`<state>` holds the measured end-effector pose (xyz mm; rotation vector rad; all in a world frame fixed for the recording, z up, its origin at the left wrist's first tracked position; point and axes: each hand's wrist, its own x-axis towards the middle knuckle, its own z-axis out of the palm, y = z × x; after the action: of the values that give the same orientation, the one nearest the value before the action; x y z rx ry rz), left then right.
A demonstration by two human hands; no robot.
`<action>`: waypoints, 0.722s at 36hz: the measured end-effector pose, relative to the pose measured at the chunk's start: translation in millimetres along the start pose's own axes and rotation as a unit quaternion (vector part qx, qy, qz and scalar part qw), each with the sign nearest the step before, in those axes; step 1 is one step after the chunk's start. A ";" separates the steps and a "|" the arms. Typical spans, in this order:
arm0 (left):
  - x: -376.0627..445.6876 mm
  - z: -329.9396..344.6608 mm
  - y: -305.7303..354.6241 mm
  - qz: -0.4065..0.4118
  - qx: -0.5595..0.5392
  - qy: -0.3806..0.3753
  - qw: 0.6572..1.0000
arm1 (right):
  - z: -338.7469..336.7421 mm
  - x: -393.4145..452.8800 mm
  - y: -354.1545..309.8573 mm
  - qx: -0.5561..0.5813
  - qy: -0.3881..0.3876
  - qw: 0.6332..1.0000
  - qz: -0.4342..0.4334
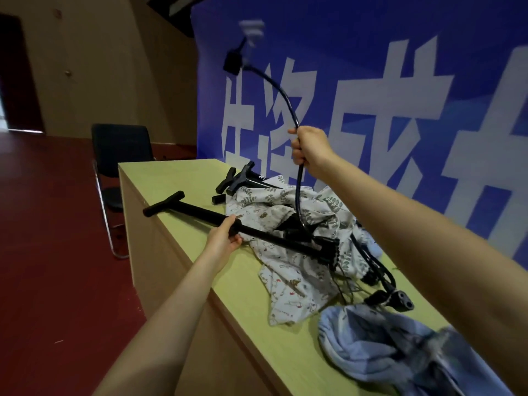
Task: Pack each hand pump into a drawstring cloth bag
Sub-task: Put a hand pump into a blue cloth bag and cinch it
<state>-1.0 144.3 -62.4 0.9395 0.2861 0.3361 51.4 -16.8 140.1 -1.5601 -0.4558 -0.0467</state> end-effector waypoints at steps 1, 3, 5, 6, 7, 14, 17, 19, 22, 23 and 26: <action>-2.0 -0.3 0.3 0.005 -0.003 -0.005 1.000 | 0.5 -2.6 2.4 0.007 -0.002 1.000 0.011; -8.4 -1.0 1.7 0.014 -0.025 -0.016 0.999 | -0.2 -9.3 6.8 0.018 -0.010 0.999 0.026; -16.1 0.9 4.1 0.028 -0.064 -0.020 0.997 | -0.6 -14.6 9.8 0.030 -0.021 0.999 0.030; -20.2 3.8 6.6 0.037 -0.078 -0.022 0.996 | -0.8 -18.4 9.6 0.037 -0.031 0.998 0.031; -25.8 8.8 10.3 0.044 -0.095 -0.028 0.994 | -1.0 -23.2 8.9 0.042 -0.042 0.998 0.032; -66.2 63.6 54.2 0.068 -0.181 -0.078 0.978 | -4.2 -64.8 -11.7 0.054 -0.094 0.993 0.047; -89.8 87.1 76.5 0.074 -0.200 -0.107 0.971 | -8.8 -84.4 -22.9 0.026 -0.113 0.992 0.044; -106.4 101.7 89.5 0.083 -0.204 -0.140 0.965 | -14.0 -100.1 -34.2 0.005 -0.128 0.991 0.025; -131.7 121.0 105.8 0.109 -0.186 -0.170 0.962 | -22.2 -121.6 -51.6 -0.102 -0.147 0.982 -0.061; -138.8 127.1 110.5 0.114 -0.179 -0.174 0.962 | -23.9 -127.2 -55.7 -0.145 -0.142 0.975 -0.088; -158.4 144.0 124.6 0.135 -0.174 -0.171 0.960 | -29.4 -140.2 -62.8 -0.230 -0.084 0.960 -0.139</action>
<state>-109.8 42.7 135.6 0.6718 -0.2180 0.4486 -89.3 -82.7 158.0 -1.9526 -0.8425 -0.2517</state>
